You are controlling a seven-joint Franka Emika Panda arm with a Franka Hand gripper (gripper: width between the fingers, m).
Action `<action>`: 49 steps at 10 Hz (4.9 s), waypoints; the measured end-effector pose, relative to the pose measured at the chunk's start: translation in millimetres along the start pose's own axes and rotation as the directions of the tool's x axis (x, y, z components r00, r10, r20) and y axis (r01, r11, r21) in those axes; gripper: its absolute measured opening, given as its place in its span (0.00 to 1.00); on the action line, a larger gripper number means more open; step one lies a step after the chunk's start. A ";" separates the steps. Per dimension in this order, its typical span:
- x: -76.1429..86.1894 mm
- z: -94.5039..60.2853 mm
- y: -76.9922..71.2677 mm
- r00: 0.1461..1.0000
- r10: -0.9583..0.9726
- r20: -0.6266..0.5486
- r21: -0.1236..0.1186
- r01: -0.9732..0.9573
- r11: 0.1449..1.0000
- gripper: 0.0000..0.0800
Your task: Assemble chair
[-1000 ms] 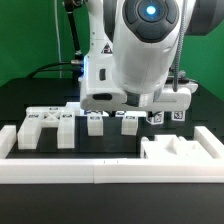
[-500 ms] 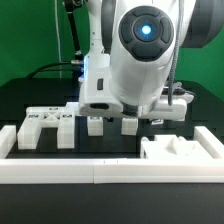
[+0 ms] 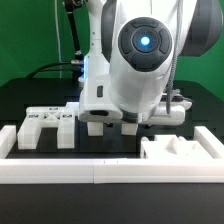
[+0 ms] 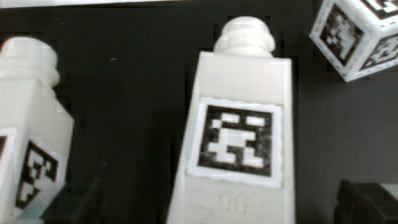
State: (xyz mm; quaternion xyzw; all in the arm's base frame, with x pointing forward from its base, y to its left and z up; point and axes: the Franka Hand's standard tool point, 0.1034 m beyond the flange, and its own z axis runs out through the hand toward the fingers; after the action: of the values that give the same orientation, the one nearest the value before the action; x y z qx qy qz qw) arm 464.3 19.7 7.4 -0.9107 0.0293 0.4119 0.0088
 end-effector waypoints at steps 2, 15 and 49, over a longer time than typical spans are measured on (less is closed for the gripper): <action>0.4 0.1 -0.9 1.000 -0.002 -0.002 0.000 0.002 1.000 0.80; -9.9 -45.4 -8.2 0.994 -0.101 -0.028 0.002 0.101 0.995 0.36; 14.8 -200.1 -83.0 0.139 -0.170 -0.976 -0.151 0.135 0.979 0.36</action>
Offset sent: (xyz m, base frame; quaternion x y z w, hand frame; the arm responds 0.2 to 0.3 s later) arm 0.0021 0.0025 -0.0016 -0.0075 0.0091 -0.0032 0.9999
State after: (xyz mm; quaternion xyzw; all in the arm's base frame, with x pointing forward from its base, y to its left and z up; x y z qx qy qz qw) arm 629.1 93.8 127.8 -0.9573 -0.0697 -0.2801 0.0171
